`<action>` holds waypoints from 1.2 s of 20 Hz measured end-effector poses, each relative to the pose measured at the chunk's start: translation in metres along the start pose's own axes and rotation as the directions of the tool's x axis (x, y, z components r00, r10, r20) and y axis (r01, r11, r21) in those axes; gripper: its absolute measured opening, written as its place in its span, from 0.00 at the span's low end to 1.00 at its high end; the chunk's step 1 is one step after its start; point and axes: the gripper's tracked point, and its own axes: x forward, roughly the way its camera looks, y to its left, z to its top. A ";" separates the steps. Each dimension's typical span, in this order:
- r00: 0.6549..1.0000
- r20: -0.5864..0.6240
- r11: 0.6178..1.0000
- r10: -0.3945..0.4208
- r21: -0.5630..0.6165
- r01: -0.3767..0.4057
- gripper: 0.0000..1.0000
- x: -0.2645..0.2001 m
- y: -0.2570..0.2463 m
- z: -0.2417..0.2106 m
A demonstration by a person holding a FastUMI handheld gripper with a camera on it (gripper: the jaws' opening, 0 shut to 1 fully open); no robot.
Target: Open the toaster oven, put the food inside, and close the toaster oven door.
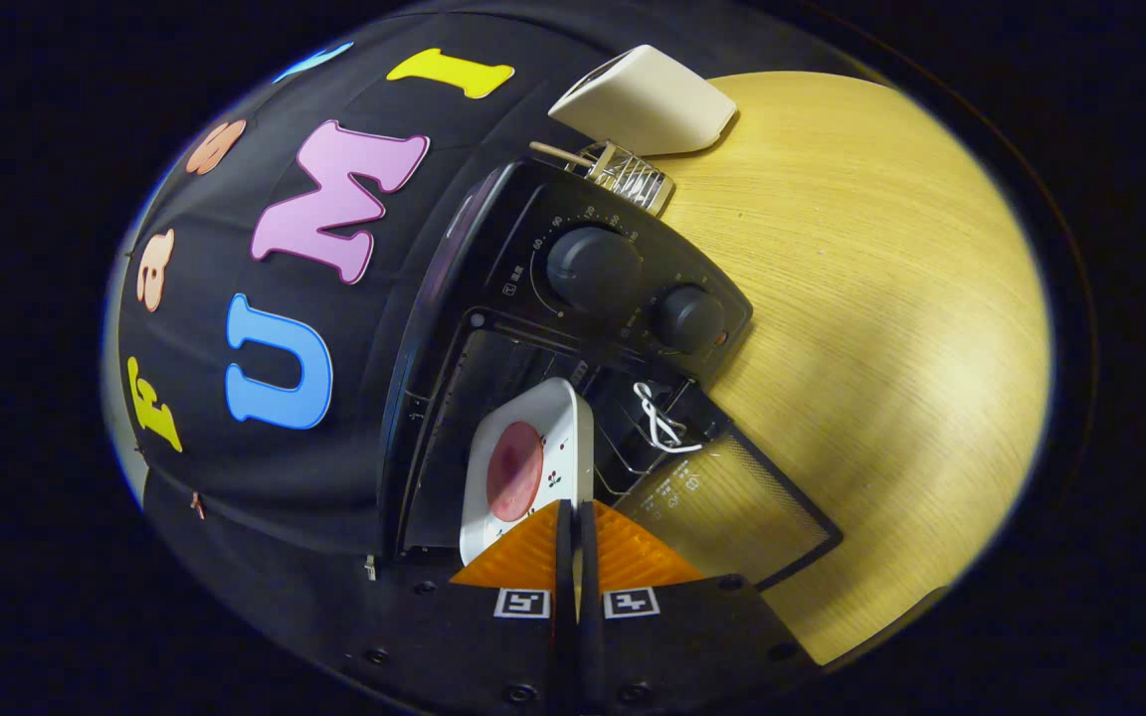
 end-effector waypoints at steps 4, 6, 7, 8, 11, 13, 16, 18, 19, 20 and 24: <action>0.997 0.082 0.997 0.003 0.074 -0.009 0.05 0.028 0.008 0.003; 0.992 0.130 0.995 -0.004 0.104 -0.010 0.05 0.040 0.010 0.009; 0.987 0.157 0.994 -0.023 0.111 0.005 0.05 0.044 0.008 0.013; 0.981 0.186 0.994 -0.051 0.108 0.031 0.05 0.049 0.005 0.018; 0.974 0.213 0.996 -0.080 0.056 0.069 0.05 0.058 0.009 0.021; 0.980 0.181 0.996 -0.077 0.061 0.067 0.05 0.058 0.010 0.013; 0.979 0.196 0.998 -0.059 0.045 0.051 0.08 0.053 0.009 0.017; 0.978 0.204 0.999 -0.037 0.037 0.030 0.10 0.047 0.014 0.020; 0.977 0.212 0.999 -0.025 0.028 0.020 0.12 0.039 0.017 0.021; 0.976 0.215 1.000 -0.019 0.012 0.017 0.20 0.034 0.018 0.022; 0.992 0.125 0.998 0.001 -0.060 0.007 0.60 0.018 0.020 -0.003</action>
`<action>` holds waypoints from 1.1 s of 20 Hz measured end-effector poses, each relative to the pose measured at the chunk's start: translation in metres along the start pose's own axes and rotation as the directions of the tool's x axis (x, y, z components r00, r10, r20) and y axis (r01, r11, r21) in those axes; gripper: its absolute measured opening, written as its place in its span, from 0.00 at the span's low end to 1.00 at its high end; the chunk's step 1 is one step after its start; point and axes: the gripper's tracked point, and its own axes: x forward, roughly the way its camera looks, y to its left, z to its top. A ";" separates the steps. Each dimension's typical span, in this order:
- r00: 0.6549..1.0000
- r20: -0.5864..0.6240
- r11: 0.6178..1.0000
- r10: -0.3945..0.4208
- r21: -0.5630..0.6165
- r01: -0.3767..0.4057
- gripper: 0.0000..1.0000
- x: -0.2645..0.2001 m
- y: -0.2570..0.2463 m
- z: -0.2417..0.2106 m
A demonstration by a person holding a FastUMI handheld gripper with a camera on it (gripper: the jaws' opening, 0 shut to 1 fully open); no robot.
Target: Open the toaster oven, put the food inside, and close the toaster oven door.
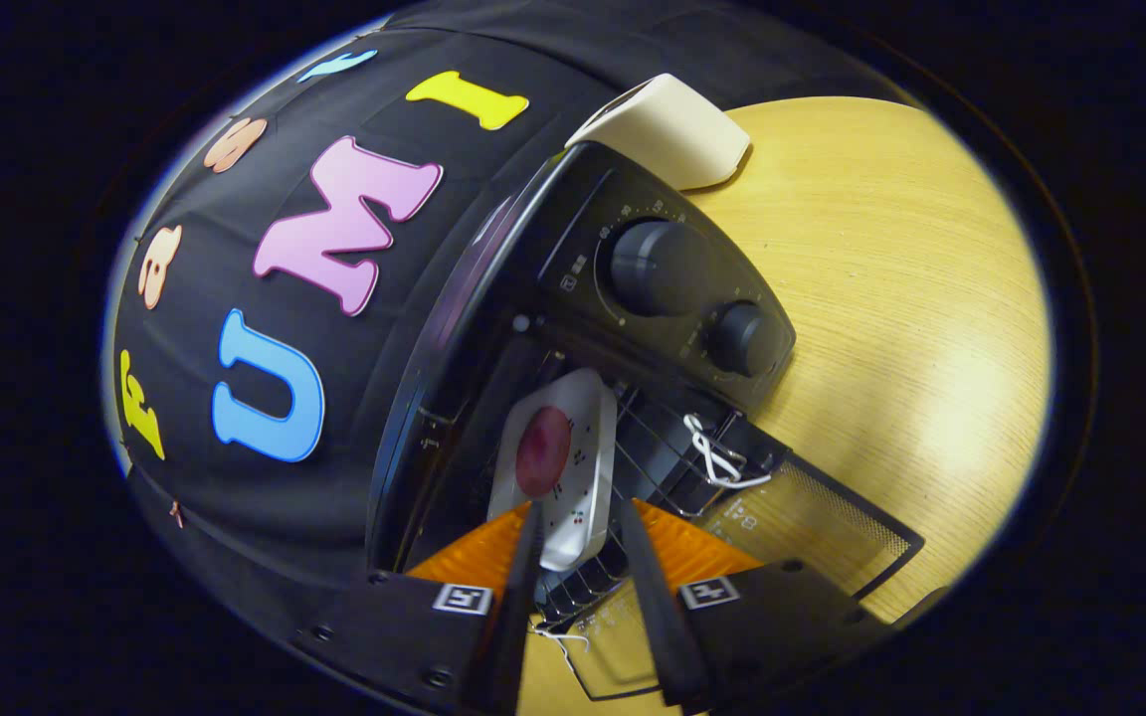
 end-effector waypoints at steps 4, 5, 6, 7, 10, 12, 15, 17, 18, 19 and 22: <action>0.998 -0.070 0.994 0.003 -0.110 -0.011 0.98 -0.028 0.000 -0.020; 0.996 -0.088 0.987 0.011 -0.157 -0.024 0.98 -0.037 0.002 -0.027; 0.993 -0.117 0.977 0.011 -0.212 -0.036 0.98 -0.046 0.002 -0.034; 0.990 -0.141 0.965 0.014 -0.259 -0.051 0.98 -0.054 0.004 -0.041; 0.981 -0.190 0.919 0.024 -0.382 -0.097 0.99 -0.073 0.007 -0.054; 0.980 -0.197 0.873 0.017 -0.475 -0.110 0.99 -0.079 0.010 -0.051; 0.981 -0.196 0.808 0.006 -0.577 -0.120 0.99 -0.092 0.002 -0.055; 0.980 -0.200 0.753 -0.019 -0.647 -0.117 0.99 -0.099 -0.010 -0.060; 0.980 -0.196 0.719 -0.043 -0.687 -0.106 0.99 -0.101 -0.019 -0.062; 0.979 -0.193 0.687 -0.067 -0.720 -0.095 0.99 -0.104 -0.029 -0.064; 0.980 -0.146 0.604 -0.138 -0.796 -0.033 0.99 -0.105 -0.056 -0.062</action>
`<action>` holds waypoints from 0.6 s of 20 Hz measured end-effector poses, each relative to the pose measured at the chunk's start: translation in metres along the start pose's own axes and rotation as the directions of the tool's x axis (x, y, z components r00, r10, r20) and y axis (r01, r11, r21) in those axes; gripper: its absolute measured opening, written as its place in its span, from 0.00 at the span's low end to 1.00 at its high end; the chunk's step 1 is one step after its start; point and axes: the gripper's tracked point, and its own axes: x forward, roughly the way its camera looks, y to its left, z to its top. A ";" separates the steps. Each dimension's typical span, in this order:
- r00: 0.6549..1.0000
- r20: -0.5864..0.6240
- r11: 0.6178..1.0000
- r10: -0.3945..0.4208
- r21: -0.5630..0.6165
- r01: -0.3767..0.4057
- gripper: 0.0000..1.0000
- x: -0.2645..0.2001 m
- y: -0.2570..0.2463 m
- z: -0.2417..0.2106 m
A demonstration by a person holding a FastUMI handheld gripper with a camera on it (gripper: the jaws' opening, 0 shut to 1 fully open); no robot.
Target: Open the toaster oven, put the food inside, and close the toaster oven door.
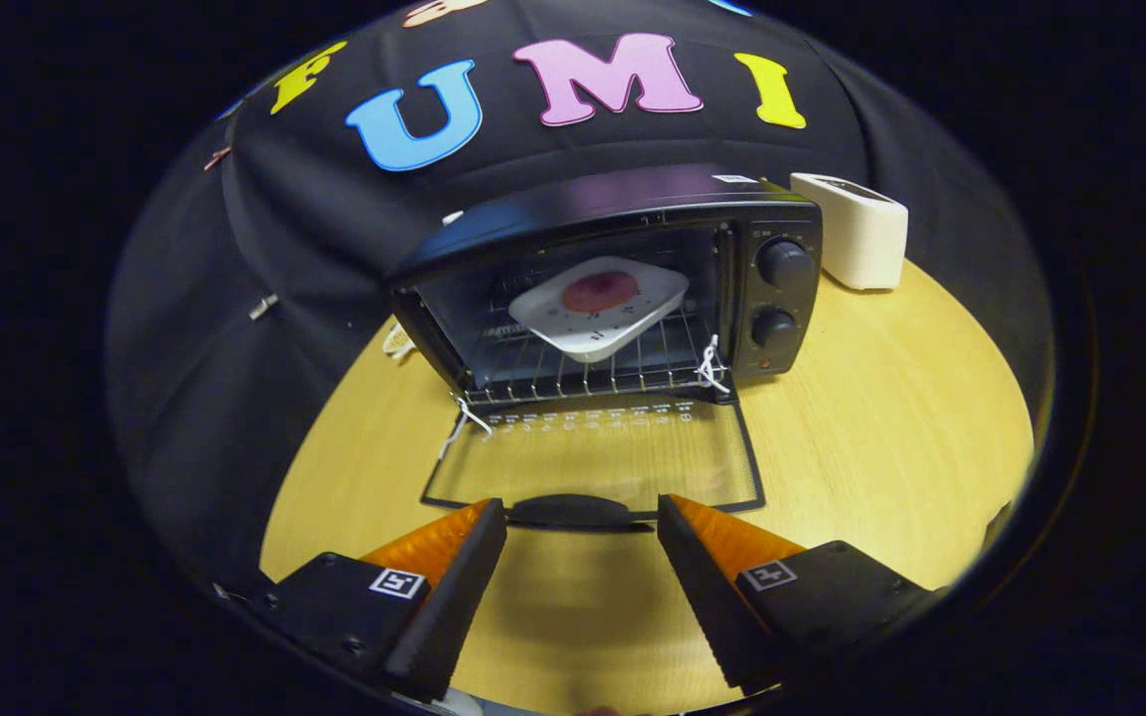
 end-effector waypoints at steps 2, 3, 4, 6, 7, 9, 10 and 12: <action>0.998 -0.032 0.998 -0.048 -0.050 0.046 0.99 0.004 -0.009 -0.016; 0.997 -0.050 0.995 -0.066 -0.072 0.063 0.99 0.008 -0.011 -0.024; 0.994 -0.064 0.993 -0.084 -0.092 0.077 0.99 0.011 -0.014 -0.031; 0.990 -0.089 0.987 -0.112 -0.124 0.101 0.99 0.019 -0.017 -0.045; 0.987 -0.101 0.984 -0.125 -0.137 0.111 0.99 0.023 -0.018 -0.051; 0.982 -0.125 0.981 -0.142 -0.149 0.123 0.99 0.031 -0.018 -0.061; 0.980 -0.130 0.981 -0.147 -0.149 0.128 0.99 0.035 -0.016 -0.063; 0.978 -0.128 0.977 -0.162 -0.160 0.141 0.99 0.042 -0.016 -0.065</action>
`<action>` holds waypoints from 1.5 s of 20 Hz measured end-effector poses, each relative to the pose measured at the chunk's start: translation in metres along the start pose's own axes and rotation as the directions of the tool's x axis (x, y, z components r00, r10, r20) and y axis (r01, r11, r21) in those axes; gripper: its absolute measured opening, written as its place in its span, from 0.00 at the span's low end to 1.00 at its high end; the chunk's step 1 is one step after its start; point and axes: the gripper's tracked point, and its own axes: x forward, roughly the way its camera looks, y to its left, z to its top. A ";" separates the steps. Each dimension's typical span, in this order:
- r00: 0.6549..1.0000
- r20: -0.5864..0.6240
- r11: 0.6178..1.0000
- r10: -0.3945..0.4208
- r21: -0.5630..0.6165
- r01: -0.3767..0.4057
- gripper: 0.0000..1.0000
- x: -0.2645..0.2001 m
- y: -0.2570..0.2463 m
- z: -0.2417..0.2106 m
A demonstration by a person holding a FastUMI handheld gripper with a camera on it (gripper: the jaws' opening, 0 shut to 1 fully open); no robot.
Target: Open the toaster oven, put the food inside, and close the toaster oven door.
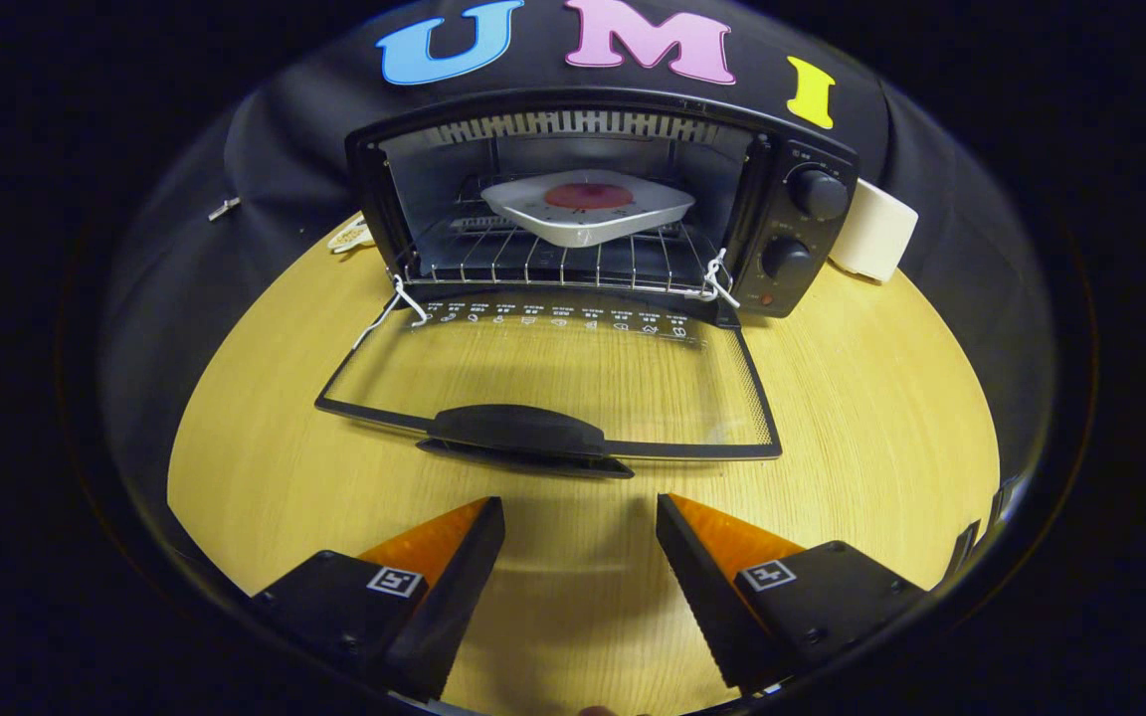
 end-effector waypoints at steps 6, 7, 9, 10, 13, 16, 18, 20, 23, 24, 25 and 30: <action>1.000 0.003 1.000 -0.013 0.012 0.013 0.99 0.015 0.005 0.008; 1.000 -0.001 1.000 -0.009 0.023 0.009 0.99 0.017 0.006 0.009; 1.000 -0.005 1.000 -0.018 0.021 0.018 0.99 0.016 0.006 0.010; 1.000 0.003 1.000 -0.019 0.003 0.019 0.98 0.015 0.006 0.012; 0.999 0.036 1.000 -0.008 -0.025 0.009 0.98 0.005 0.007 0.019; 0.996 0.090 0.999 0.020 -0.050 -0.016 0.98 -0.013 0.009 0.031; 0.991 0.132 0.997 0.037 -0.066 -0.028 0.98 -0.028 0.011 0.043; 0.984 0.172 0.997 0.055 -0.061 -0.045 0.98 -0.038 0.013 0.058; 0.969 0.234 0.997 0.075 -0.019 -0.072 0.98 -0.056 0.014 0.084; 0.962 0.260 0.997 0.078 -0.005 -0.080 0.98 -0.061 0.014 0.097; 0.957 0.281 0.996 0.077 0.010 -0.083 0.98 -0.069 0.011 0.113; 0.917 0.389 0.992 0.086 0.048 -0.113 0.98 -0.097 0.000 0.176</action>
